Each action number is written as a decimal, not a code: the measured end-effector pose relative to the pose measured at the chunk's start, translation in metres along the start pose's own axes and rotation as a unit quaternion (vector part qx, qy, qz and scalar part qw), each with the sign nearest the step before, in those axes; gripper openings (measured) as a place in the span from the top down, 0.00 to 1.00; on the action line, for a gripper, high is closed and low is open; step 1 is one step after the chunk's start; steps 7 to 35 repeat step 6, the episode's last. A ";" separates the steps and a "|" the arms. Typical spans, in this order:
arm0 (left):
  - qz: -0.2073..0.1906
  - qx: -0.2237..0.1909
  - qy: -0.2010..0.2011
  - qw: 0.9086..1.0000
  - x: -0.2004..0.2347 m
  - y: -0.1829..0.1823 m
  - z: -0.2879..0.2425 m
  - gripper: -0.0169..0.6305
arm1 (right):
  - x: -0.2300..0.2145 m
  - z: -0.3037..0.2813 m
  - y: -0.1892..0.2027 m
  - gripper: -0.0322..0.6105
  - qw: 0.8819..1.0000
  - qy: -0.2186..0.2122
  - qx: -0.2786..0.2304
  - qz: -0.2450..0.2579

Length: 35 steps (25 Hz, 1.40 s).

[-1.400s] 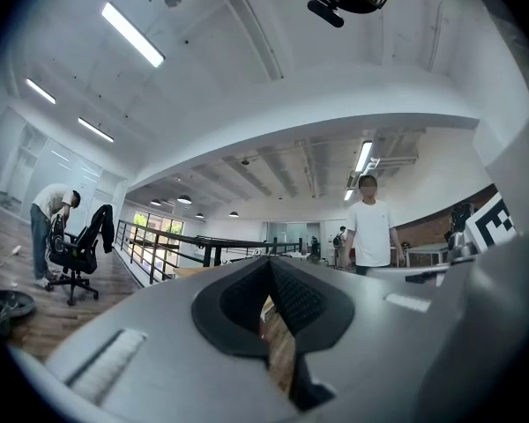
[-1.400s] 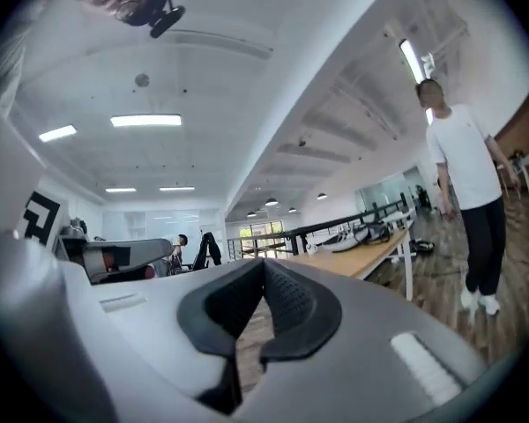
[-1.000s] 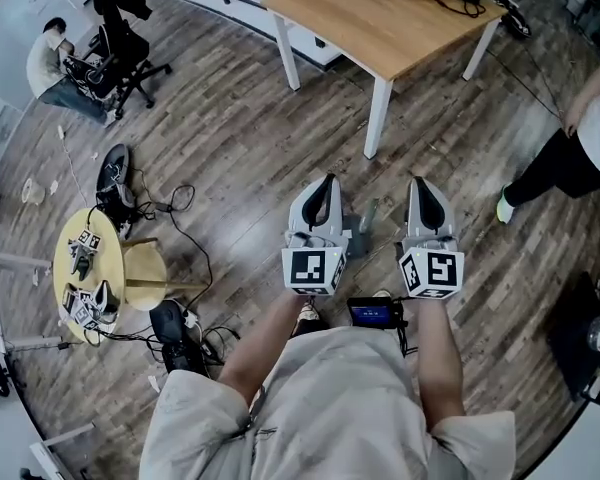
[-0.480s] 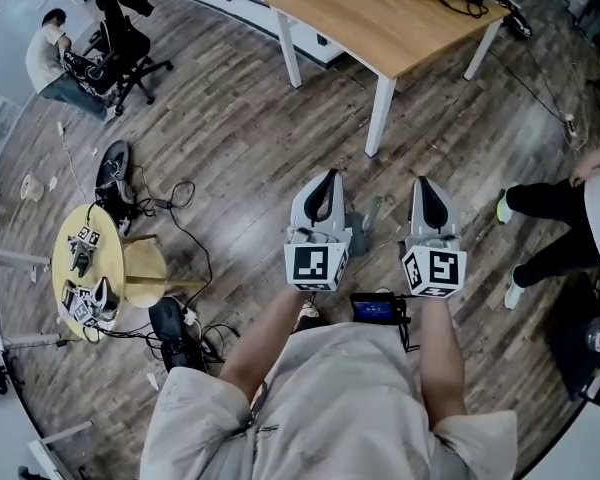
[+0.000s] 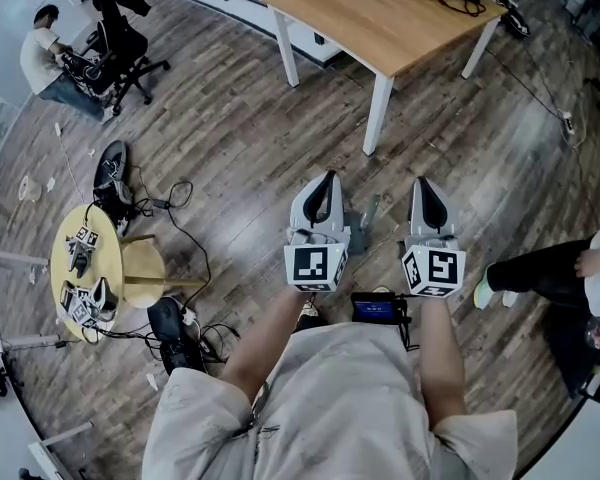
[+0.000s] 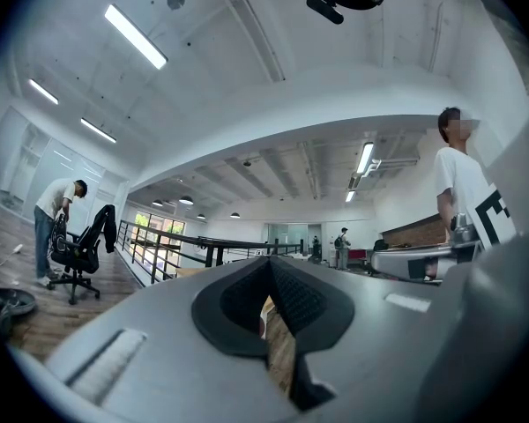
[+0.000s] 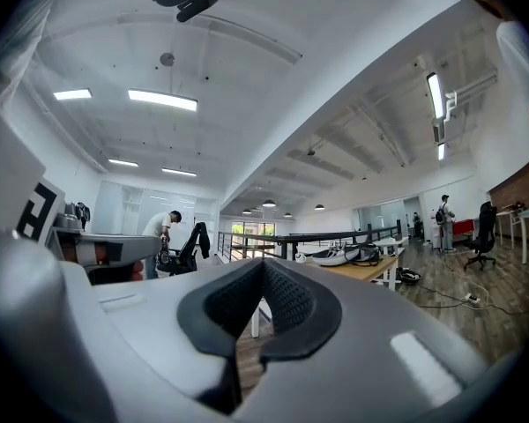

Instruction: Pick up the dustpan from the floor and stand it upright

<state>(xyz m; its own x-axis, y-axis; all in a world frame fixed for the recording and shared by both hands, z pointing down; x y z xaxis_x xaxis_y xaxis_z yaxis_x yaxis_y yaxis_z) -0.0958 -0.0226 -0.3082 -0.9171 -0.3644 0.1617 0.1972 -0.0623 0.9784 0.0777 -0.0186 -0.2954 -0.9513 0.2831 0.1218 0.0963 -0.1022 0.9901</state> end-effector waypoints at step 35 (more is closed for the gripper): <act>0.000 -0.002 0.005 1.000 -0.013 0.001 -0.007 0.94 | -0.014 0.004 0.003 0.94 1.000 0.005 0.002 -0.001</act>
Point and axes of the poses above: the fingertips, and each gripper's own axes: z backward along the fingers, x to its left, y out of its underside, the point moved 2 cm from there along z, backward along the fingers, and after that the axes turned 8 degrees about z, right-handed, at the moved point
